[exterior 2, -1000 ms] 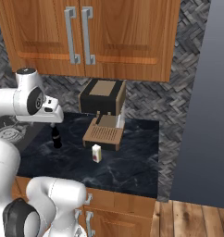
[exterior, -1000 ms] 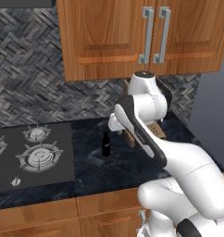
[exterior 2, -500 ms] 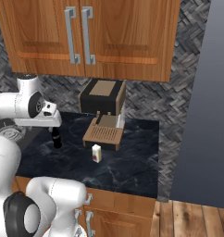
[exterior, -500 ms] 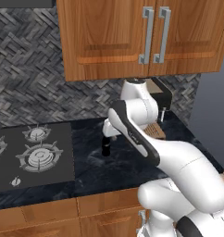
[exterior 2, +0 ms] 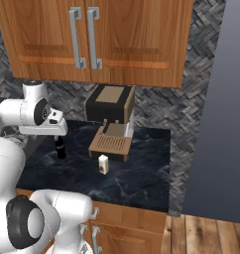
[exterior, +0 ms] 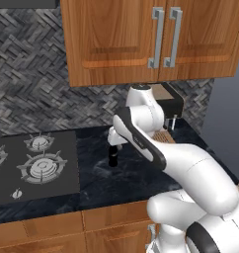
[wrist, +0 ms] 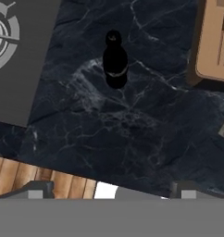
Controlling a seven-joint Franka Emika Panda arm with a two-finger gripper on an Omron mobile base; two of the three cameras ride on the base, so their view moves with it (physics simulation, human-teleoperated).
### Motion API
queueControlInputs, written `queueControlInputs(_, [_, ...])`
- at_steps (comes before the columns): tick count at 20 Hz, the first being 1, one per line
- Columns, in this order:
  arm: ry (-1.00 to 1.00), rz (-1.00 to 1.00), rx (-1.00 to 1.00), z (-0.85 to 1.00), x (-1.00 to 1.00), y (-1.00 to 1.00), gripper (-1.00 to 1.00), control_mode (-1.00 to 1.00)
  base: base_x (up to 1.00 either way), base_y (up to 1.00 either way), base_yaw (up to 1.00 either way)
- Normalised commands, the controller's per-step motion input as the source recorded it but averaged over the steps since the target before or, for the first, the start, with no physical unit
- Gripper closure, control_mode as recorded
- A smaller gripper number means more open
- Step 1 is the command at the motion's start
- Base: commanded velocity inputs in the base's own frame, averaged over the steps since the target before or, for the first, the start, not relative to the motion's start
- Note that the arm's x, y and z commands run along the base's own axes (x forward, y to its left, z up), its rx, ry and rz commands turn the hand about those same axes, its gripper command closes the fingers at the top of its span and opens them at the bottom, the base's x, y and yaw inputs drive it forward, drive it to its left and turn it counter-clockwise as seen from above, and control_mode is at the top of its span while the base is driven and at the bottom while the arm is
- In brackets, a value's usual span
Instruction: Move the drinks to the dining counter.
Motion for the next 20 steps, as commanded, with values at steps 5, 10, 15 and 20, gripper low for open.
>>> queueControlInputs(5, [-0.06, 0.0, 0.0, -0.12, 0.16, 0.0, -1.0, -1.0, 0.0, 0.0, 0.0])
queueControlInputs(10, [-0.08, 0.0, 0.0, -0.1, 0.19, 0.03, -1.0, -1.0, 0.0, 0.0, 0.0])
queueControlInputs(15, [-0.11, 0.0, 0.0, -0.12, 0.22, 0.11, -1.0, -1.0, 0.0, 0.0, 0.0])
queueControlInputs(20, [-0.03, 0.0, 0.0, -0.07, 0.25, 0.04, -1.0, -1.0, 0.0, 0.0, 0.0])
